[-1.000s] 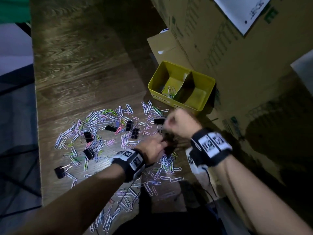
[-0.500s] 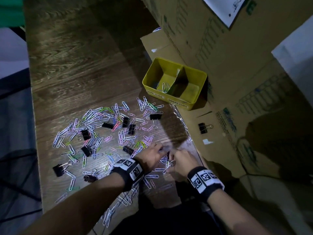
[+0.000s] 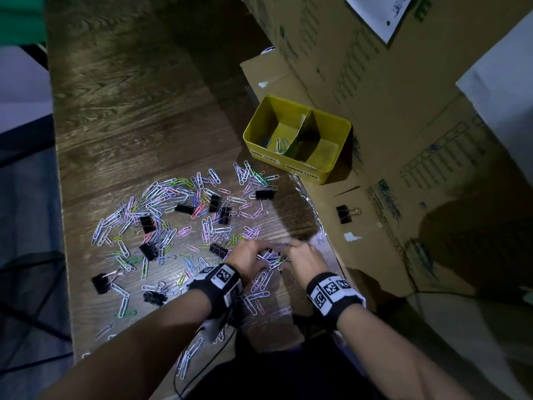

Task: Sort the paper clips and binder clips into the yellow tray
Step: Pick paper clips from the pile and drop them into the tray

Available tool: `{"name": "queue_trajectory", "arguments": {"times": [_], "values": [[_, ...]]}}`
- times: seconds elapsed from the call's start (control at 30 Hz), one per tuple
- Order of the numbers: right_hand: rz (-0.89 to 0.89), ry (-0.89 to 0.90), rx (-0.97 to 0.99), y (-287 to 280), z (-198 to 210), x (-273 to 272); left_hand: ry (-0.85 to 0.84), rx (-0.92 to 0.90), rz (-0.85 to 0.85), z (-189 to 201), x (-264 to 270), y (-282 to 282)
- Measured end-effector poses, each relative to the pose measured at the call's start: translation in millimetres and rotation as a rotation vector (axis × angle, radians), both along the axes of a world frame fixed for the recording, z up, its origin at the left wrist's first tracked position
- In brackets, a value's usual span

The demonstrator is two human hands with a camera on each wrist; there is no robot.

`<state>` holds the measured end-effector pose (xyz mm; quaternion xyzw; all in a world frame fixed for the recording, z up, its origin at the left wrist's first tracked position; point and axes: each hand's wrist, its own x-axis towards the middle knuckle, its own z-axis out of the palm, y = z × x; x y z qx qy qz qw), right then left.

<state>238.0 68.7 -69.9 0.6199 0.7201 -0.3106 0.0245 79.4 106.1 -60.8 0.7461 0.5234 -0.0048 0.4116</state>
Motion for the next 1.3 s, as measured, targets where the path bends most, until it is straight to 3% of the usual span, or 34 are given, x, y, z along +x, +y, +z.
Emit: {"name": "queue_trajectory", "arguments": {"times": [0.2, 0.47, 0.7, 0.9, 1.03, 1.13, 1.2, 1.3], "values": [[0.162, -0.072, 0.047, 5.4, -6.3, 4.2, 0.121, -0.051, 0.003, -0.8, -6.4, 9.1], [0.300, -0.129, -0.041, 11.0, -3.6, 6.1, 0.067, -0.191, 0.108, 6.5, -18.1, 24.7], [0.099, 0.044, -0.184, 26.3, -6.5, 16.3, -0.165, -0.548, 0.330, 17.2, -35.4, 51.1], [-0.112, 0.322, -0.102, 39.0, 10.8, 29.9, -0.359, -0.632, 0.364, 51.4, -38.9, 92.0], [-0.251, 0.507, 0.081, 62.1, 35.7, 31.6, -0.533, -0.539, 0.435, 87.2, -16.7, 137.0], [-0.319, 0.594, 0.223, 83.3, 57.3, 31.3, -0.671, -0.453, 0.581, 94.1, 4.9, 177.5], [-0.363, 0.654, 0.326, 99.9, 73.4, 31.5, -0.648, -0.366, 0.661, 92.9, 22.1, 198.7], [-0.359, 0.586, 0.459, 130.4, 95.3, 36.9, -0.469, -0.214, 0.621, 86.6, 47.5, 216.0]]}}
